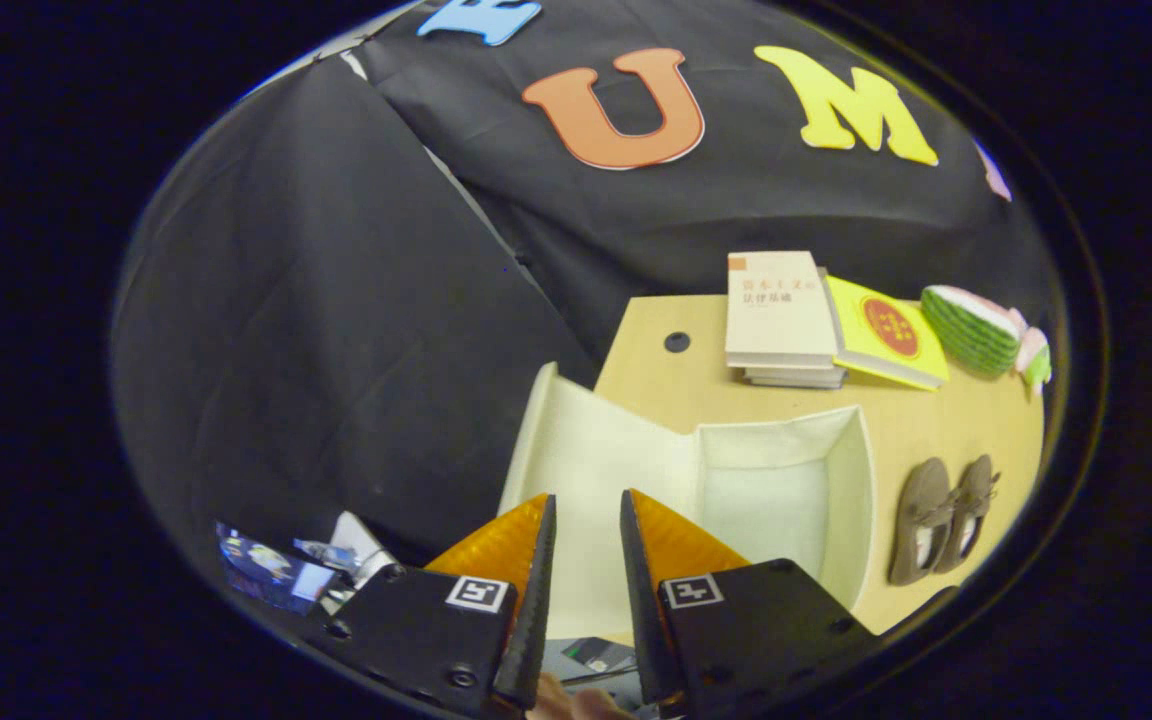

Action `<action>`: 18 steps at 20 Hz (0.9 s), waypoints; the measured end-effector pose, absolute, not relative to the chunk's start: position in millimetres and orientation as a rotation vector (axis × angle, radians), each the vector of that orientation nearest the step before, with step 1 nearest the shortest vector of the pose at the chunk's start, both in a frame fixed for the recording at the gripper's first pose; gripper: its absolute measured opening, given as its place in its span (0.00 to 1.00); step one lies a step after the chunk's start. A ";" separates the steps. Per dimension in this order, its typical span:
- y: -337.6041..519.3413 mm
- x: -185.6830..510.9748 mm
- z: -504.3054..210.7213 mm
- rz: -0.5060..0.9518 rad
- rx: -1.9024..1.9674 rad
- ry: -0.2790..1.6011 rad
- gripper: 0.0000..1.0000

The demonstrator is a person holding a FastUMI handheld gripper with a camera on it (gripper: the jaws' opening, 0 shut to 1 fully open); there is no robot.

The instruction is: Open the storage box then place both shoes into the box .Put the left shoe in first, then the right shoe, with the right side of both shoes facing outward in a uniform manner.

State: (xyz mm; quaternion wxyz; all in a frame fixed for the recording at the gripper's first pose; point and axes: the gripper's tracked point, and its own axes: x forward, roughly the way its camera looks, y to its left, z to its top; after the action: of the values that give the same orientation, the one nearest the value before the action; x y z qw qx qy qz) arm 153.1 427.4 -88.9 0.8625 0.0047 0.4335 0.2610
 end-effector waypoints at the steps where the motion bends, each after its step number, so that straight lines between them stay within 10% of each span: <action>1: 415.6 166.7 -82.8 0.514 -0.039 0.860 0.43; 18: 129.1 194.1 -203.8 -0.005 -0.686 1.054 0.56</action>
State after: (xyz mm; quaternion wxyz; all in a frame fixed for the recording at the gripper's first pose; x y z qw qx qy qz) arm 194.1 129.1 -203.8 0.8087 -0.3209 0.4929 -0.0023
